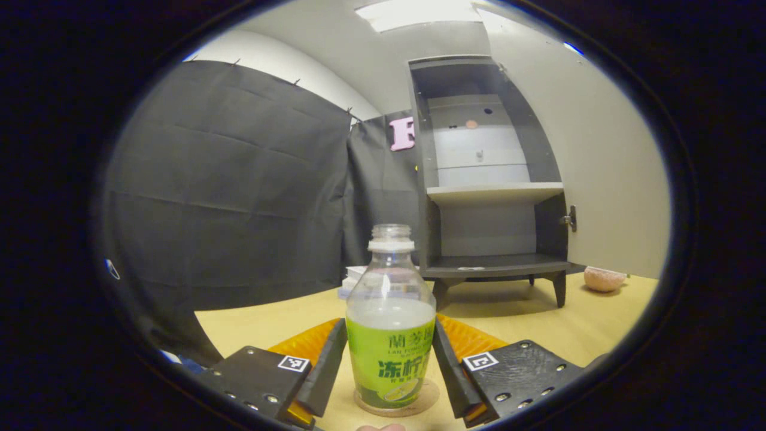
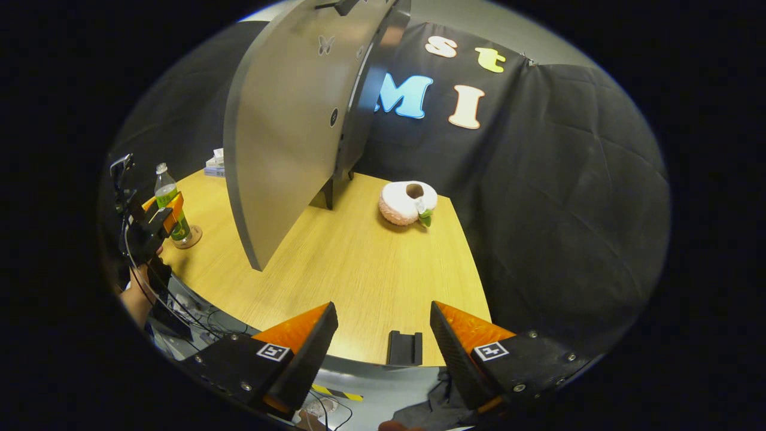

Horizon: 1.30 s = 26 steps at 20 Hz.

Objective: Open the cabinet door with the right hand, grasp the bottle in the cabinet with the left hand and place it on the coaster, then close the cabinet door with the right hand.

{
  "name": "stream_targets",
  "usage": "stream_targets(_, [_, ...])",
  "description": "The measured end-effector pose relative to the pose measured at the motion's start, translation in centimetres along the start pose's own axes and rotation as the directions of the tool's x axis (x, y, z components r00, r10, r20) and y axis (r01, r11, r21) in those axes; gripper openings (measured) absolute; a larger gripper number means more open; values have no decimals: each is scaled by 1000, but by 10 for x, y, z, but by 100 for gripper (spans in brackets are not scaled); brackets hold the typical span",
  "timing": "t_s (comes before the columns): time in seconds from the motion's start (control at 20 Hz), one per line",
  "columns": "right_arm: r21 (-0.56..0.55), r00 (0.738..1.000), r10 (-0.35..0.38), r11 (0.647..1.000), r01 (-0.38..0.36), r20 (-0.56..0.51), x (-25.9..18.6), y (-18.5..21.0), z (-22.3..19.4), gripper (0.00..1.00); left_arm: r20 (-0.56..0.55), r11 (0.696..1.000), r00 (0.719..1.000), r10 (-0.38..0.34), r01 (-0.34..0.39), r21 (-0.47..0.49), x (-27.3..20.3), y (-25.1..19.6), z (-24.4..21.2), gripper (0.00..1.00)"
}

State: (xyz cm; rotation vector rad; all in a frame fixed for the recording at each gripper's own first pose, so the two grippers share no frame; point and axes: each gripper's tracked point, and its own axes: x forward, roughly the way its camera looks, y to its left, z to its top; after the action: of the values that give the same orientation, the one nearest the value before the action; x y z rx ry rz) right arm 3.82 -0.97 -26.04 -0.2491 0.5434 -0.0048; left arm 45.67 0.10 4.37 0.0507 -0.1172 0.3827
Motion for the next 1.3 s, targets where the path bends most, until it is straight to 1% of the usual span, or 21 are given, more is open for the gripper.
stream_targets(0.05, [11, 1000, 5, 1000, -5, -2, 1, 1, 1, 96, 14, 1000, 1000, -11, 11, 3, -1, -1, 11, 77])
stream_targets(0.1, [20, 1000, 7, 1000, -7, -1, 2, 1, 2, 96, 24, 1000, 999, -26, 26, 5, -2, -3, 21, 77])
stream_targets(0.15, [26, 1000, 8, 1000, -8, 4, 2, 1, 4, 96, 37, 999, 998, -41, 41, 11, -3, -5, 34, 82])
stream_targets(0.25, [37, 1000, 14, 999, -15, 20, 1, -1, 11, 96, 69, 997, 995, -66, 63, 42, -8, -8, 72, 82])
stream_targets(0.3, [43, 999, 14, 999, -16, 29, 0, -4, 16, 96, 101, 996, 992, -79, 74, 53, -12, -9, 98, 77])
stream_targets(0.35, [55, 999, 18, 998, -20, 43, -1, -5, 22, 96, 141, 993, 985, -102, 93, 69, -16, -13, 130, 82])
stream_targets(0.45, [88, 997, 31, 995, -38, 73, -1, -9, 38, 96, 196, 991, 973, -125, 113, 71, -21, -15, 184, 82])
stream_targets(0.5, [107, 996, 33, 993, -42, 83, -2, -11, 47, 96, 204, 990, 970, -135, 125, 61, -23, -18, 207, 77])
stream_targets(0.6, [159, 989, 30, 986, -53, 145, -7, -18, 81, 96, 194, 990, 971, -138, 135, 28, -24, -17, 247, 77])
stream_targets(0.65, [180, 982, 27, 982, -62, 189, -12, -21, 104, 96, 182, 988, 971, -153, 154, 10, -23, -20, 266, 77])
stream_targets(0.7, [191, 970, 29, 979, -76, 240, -17, -24, 128, 95, 175, 989, 974, -147, 149, 0, -26, -19, 288, 82])
stream_targets(0.8, [177, 934, 23, 980, -91, 356, -29, -34, 180, 95, 168, 991, 977, -130, 135, -16, -30, -14, 329, 81])
stream_targets(0.85, [162, 913, 23, 982, -97, 406, -35, -38, 204, 95, 165, 991, 978, -125, 131, -25, -31, -13, 349, 77])
stream_targets(0.95, [165, 873, 18, 980, -113, 487, -50, -48, 243, 96, 147, 990, 981, -123, 132, -54, -35, -17, 378, 81])
stream_targets(1.0, [184, 854, 36, 971, -152, 519, -59, -47, 261, 96, 128, 989, 983, -130, 138, -53, -36, -21, 387, 82])
stream_targets(1.05, [205, 838, 56, 959, -196, 542, -65, -44, 271, 97, 115, 989, 984, -136, 141, -33, -38, -22, 396, 81])
stream_targets(1.1, [219, 826, 77, 947, -236, 558, -71, -41, 281, 97, 106, 991, 986, -131, 132, 2, -42, -22, 404, 77])
stream_targets(1.15, [233, 820, 87, 937, -261, 566, -75, -40, 288, 95, 97, 991, 986, -134, 132, 26, -44, -22, 409, 78])
stream_targets(1.2, [244, 813, 93, 929, -279, 574, -80, -40, 294, 95, 85, 988, 985, -150, 148, 36, -46, -28, 408, 79])
stream_targets(1.25, [249, 805, 99, 923, -295, 586, -84, -37, 303, 96, 65, 986, 984, -166, 164, 29, -47, -31, 405, 80])
stream_targets(1.3, [244, 796, 111, 919, -311, 595, -89, -30, 310, 94, 47, 981, 980, -196, 196, 7, -48, -37, 402, 81])
